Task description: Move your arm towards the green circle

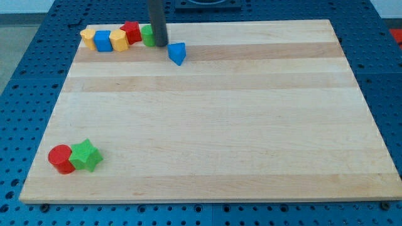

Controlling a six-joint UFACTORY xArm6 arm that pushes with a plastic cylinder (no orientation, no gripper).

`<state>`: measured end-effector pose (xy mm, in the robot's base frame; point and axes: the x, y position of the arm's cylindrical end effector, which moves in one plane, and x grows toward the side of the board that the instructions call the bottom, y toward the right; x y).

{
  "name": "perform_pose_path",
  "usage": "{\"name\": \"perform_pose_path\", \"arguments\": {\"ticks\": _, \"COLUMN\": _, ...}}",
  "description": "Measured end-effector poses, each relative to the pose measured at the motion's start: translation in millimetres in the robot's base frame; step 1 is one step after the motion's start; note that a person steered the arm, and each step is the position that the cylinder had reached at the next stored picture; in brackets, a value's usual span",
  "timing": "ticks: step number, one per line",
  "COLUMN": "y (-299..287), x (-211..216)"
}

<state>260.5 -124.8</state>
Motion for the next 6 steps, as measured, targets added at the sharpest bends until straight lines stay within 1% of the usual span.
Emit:
{"name": "perform_pose_path", "arguments": {"ticks": 1, "y": -29, "x": -1}}
{"name": "perform_pose_path", "arguments": {"ticks": 2, "y": -38, "x": -3}}
{"name": "perform_pose_path", "arguments": {"ticks": 3, "y": -14, "x": -3}}
{"name": "perform_pose_path", "arguments": {"ticks": 4, "y": 30, "x": -6}}
{"name": "perform_pose_path", "arguments": {"ticks": 5, "y": 44, "x": -24}}
{"name": "perform_pose_path", "arguments": {"ticks": 6, "y": 43, "x": -41}}
